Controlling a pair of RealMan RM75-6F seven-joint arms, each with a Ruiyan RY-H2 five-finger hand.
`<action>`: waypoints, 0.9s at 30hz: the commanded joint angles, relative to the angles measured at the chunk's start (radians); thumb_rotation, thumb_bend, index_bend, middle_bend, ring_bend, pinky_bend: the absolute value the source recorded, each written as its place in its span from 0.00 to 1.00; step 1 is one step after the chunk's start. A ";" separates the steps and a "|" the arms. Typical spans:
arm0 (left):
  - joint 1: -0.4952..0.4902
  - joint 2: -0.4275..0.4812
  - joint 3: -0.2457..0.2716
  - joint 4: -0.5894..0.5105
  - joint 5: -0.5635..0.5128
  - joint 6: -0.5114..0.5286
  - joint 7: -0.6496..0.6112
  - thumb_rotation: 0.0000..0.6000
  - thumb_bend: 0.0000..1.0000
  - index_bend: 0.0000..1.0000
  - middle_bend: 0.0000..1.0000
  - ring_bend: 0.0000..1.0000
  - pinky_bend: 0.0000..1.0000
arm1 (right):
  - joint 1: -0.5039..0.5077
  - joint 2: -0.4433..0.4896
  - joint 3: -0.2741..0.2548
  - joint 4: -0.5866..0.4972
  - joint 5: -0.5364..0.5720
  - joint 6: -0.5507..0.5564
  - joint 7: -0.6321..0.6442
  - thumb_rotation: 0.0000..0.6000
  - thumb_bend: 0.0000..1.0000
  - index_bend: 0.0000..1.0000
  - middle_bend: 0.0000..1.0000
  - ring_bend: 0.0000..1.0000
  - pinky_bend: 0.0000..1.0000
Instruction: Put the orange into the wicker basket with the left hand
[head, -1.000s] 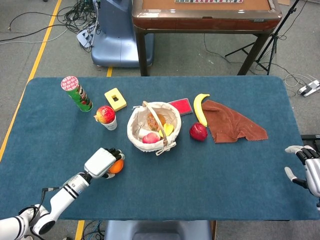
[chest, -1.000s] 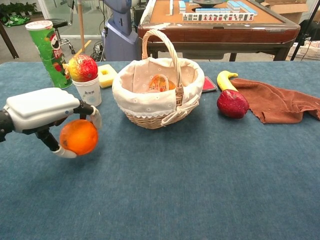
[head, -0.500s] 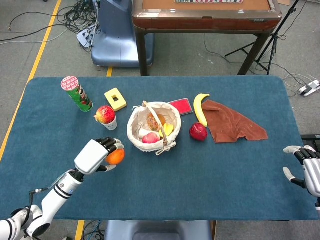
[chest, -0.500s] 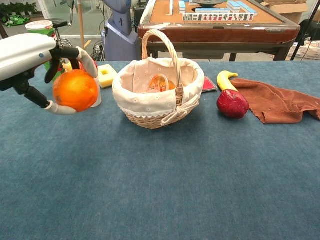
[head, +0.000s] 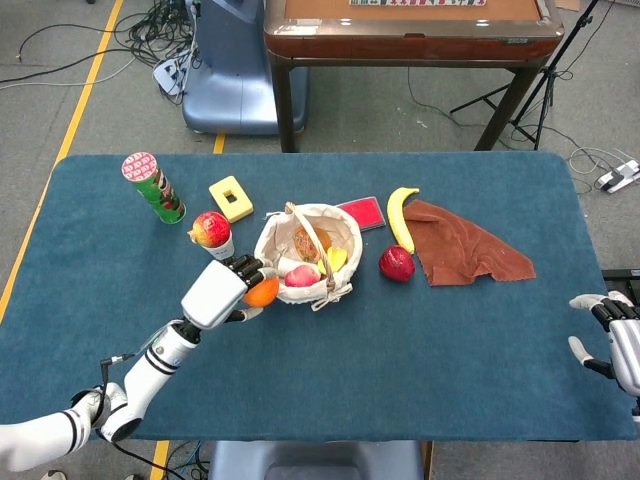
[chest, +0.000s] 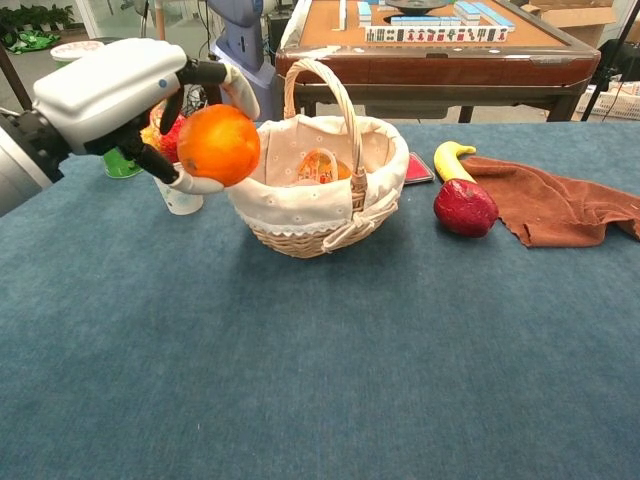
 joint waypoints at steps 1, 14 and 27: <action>-0.030 -0.040 -0.013 0.047 -0.008 -0.009 0.011 1.00 0.19 0.46 0.42 0.47 0.64 | 0.000 0.000 0.000 0.000 0.001 -0.001 0.000 1.00 0.29 0.35 0.32 0.33 0.40; -0.059 -0.082 -0.038 0.089 -0.101 -0.060 0.105 1.00 0.19 0.23 0.16 0.24 0.53 | -0.001 -0.002 0.001 0.009 0.005 -0.005 0.009 1.00 0.29 0.35 0.32 0.33 0.40; 0.013 0.003 -0.017 -0.045 -0.169 -0.022 0.211 1.00 0.19 0.20 0.12 0.21 0.50 | 0.001 0.000 0.003 0.011 0.005 -0.006 0.011 1.00 0.29 0.35 0.32 0.33 0.40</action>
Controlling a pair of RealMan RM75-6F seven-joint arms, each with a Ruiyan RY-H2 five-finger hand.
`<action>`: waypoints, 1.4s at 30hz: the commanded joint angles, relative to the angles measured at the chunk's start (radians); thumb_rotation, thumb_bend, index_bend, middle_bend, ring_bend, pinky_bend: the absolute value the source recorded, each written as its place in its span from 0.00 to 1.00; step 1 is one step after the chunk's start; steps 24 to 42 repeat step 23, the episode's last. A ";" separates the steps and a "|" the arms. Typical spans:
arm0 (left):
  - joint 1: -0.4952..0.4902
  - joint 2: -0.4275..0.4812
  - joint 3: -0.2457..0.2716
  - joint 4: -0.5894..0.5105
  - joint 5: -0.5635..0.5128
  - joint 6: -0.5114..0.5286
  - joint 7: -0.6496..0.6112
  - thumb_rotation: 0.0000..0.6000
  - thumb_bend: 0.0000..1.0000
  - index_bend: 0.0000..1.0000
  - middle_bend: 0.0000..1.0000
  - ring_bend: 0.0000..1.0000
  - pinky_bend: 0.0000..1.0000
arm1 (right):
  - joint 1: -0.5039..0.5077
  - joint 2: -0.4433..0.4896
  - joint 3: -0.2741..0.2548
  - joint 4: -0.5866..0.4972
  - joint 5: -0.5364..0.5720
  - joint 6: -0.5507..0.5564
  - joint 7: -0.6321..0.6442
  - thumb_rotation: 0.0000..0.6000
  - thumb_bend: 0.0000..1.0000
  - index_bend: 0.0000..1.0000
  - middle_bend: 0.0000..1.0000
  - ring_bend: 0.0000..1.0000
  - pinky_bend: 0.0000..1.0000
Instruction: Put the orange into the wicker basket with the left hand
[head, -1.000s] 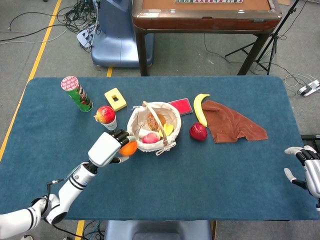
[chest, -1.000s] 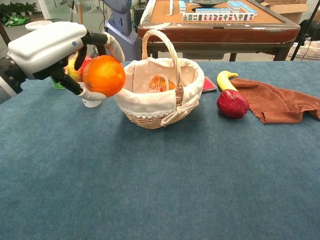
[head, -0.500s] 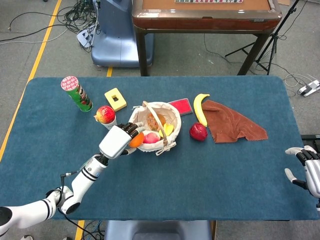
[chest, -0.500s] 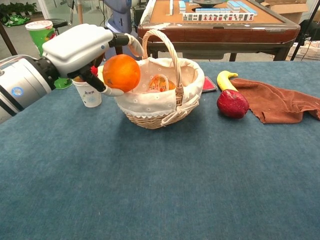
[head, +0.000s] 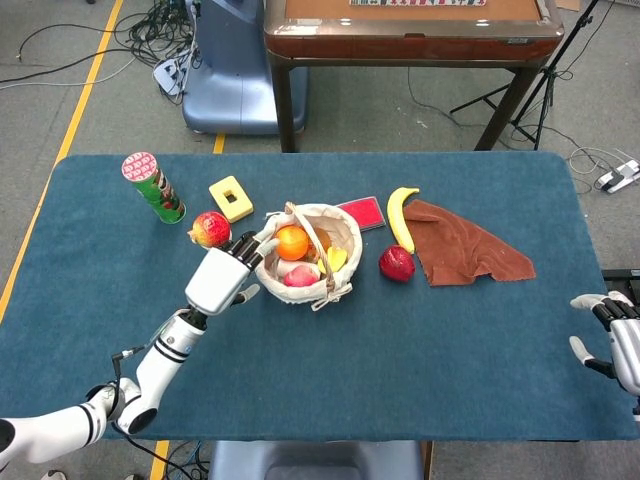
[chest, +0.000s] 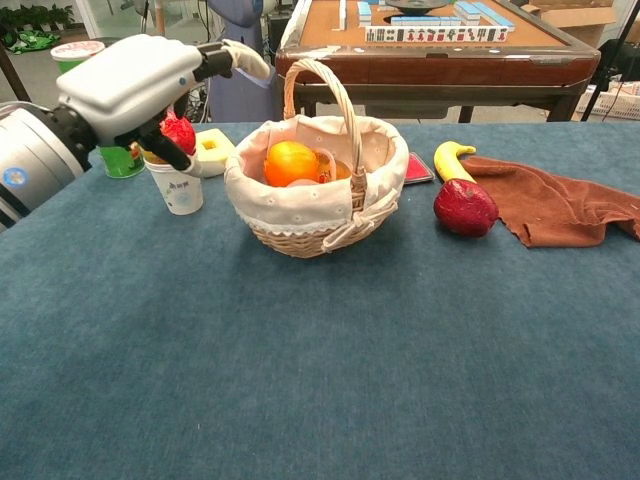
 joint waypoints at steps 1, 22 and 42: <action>0.047 0.057 0.011 -0.088 -0.053 0.001 0.065 1.00 0.19 0.20 0.12 0.21 0.50 | -0.001 0.002 0.000 0.000 0.002 0.000 0.000 1.00 0.29 0.35 0.32 0.33 0.40; 0.405 0.382 0.127 -0.538 -0.272 0.228 0.251 1.00 0.19 0.20 0.12 0.21 0.42 | 0.022 -0.002 0.007 0.025 0.005 -0.032 0.020 1.00 0.29 0.35 0.32 0.33 0.40; 0.418 0.391 0.133 -0.547 -0.273 0.238 0.247 1.00 0.19 0.20 0.12 0.21 0.42 | 0.023 -0.003 0.006 0.025 0.005 -0.035 0.020 1.00 0.29 0.35 0.32 0.33 0.40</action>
